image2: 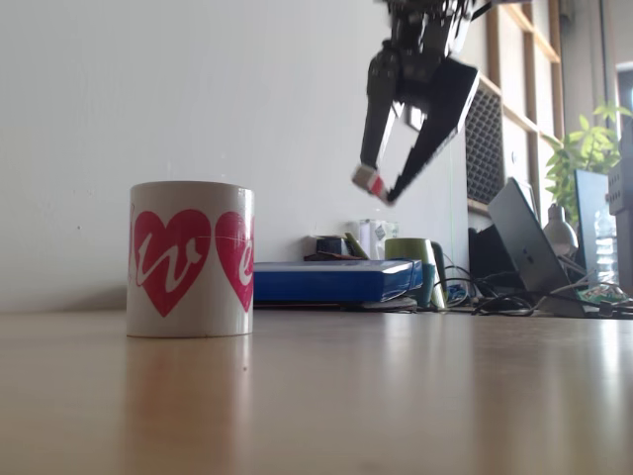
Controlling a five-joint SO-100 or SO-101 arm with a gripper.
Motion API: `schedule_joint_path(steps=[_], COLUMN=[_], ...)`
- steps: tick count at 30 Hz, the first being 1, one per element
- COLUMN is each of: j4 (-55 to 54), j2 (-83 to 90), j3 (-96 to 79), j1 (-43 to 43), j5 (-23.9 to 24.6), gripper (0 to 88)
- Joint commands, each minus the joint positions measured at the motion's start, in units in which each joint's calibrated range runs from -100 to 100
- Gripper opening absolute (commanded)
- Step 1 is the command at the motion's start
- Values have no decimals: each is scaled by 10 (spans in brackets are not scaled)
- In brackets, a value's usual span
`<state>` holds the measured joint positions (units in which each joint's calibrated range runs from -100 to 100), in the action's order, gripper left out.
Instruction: Grab the pen and place it in the cup.
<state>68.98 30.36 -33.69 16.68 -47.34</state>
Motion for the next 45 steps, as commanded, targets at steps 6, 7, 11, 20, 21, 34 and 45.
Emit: schedule_joint_path(steps=[6,7,11,20,21,34,45], j4=[-104,-121,-178,-279,-291,-420,-529], j2=[65,62,61,60,59,-31,-86], j3=[55,55,49,49,48,44,44], j1=[-11,-13,-10,-9,-9,-1,11], j5=[142,159,215,325,335,449,489], gripper=[14,14,14,14,14,14,14])
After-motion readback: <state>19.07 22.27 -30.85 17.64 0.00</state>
